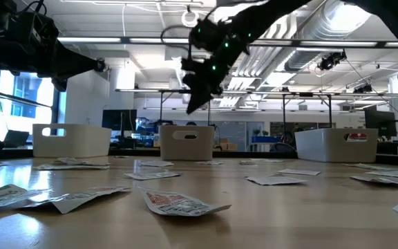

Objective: Pick & Place First Aid Supplies
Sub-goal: Put the green pad into the left gray bin

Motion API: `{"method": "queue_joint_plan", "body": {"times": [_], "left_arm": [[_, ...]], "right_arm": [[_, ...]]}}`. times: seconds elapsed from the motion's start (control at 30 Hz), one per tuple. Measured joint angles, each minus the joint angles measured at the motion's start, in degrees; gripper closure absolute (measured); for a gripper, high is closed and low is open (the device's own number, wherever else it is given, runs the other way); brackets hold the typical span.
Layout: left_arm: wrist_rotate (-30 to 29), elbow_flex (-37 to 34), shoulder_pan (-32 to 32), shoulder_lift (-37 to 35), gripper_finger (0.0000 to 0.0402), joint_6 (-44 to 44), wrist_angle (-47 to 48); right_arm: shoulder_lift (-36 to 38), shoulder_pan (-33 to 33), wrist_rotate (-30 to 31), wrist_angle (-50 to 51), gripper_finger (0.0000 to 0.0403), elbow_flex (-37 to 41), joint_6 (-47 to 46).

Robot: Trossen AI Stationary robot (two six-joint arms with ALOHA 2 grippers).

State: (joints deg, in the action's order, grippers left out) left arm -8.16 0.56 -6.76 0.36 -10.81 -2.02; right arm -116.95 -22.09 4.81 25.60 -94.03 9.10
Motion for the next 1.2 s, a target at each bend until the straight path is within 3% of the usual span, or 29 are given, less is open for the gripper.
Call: {"method": "queue_joint_plan", "body": {"times": [0.13,0.53,0.83,1.0,1.2], "left_arm": [[0.1,0.0,0.0,0.0,0.0401,0.0,0.0],[0.1,0.0,0.0,0.0,0.0401,0.0,0.0],[0.1,0.0,0.0,0.0,0.0401,0.0,0.0],[0.1,0.0,0.0,0.0,0.0401,0.0,0.0],[0.1,0.0,0.0,0.0,0.0401,0.0,0.0]], "right_arm": [[-1.8,-1.0,-2.4,1.7,0.0402,0.0,-1.5],[-4.6,-1.5,-1.0,2.8,0.0370,0.0,-2.8],[-2.3,-0.5,-1.0,8.3,0.0307,0.0,-5.2],[5.1,5.2,-1.0,21.7,0.0286,0.0,-6.1],[13.1,19.5,2.4,37.1,0.0284,0.0,-17.0]]}}
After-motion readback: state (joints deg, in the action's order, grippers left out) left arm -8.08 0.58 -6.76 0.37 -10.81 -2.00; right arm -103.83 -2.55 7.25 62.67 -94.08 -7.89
